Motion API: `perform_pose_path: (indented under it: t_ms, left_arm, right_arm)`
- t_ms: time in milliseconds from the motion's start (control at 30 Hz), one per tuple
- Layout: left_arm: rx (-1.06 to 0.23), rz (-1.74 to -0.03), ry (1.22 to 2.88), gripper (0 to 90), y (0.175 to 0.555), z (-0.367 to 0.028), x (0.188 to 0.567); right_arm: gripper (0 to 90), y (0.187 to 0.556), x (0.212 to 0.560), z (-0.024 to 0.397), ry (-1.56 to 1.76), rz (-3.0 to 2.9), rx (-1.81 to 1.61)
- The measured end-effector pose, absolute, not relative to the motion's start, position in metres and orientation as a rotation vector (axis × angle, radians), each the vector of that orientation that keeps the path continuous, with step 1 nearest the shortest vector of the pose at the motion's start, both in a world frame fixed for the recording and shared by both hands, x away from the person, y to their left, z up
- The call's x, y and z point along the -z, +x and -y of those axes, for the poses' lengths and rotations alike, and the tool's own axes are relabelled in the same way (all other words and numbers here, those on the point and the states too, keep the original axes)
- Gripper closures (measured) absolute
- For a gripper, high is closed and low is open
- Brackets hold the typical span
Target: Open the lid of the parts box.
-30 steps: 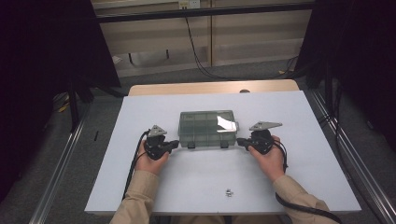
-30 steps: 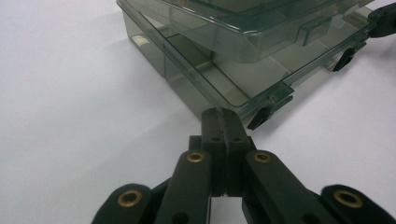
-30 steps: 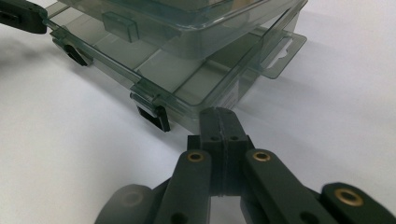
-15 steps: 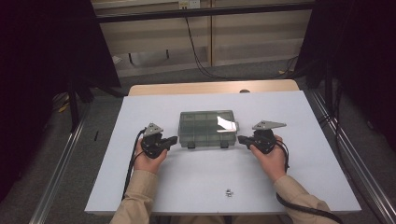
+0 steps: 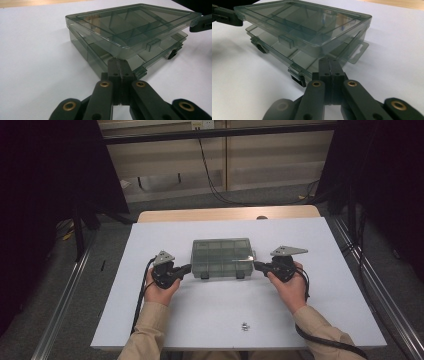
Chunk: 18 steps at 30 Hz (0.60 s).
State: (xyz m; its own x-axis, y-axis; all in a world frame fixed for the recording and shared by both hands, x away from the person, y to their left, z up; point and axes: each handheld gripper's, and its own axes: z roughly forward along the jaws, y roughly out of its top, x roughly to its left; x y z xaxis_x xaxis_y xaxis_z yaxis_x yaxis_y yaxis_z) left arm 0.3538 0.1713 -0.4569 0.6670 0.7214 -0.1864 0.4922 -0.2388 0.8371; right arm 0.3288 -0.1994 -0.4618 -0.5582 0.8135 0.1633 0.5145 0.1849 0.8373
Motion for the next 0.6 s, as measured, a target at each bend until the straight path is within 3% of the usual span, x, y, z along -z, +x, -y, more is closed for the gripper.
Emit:
perform_pose_path:
  t_ms: [600]
  left_arm:
    - [-0.299, -0.956, 1.829, 90.0, 0.357, -0.169, 0.448]
  right_arm:
    - [90.0, 0.333, 0.450, 0.192, 1.236, -2.109, -1.352]
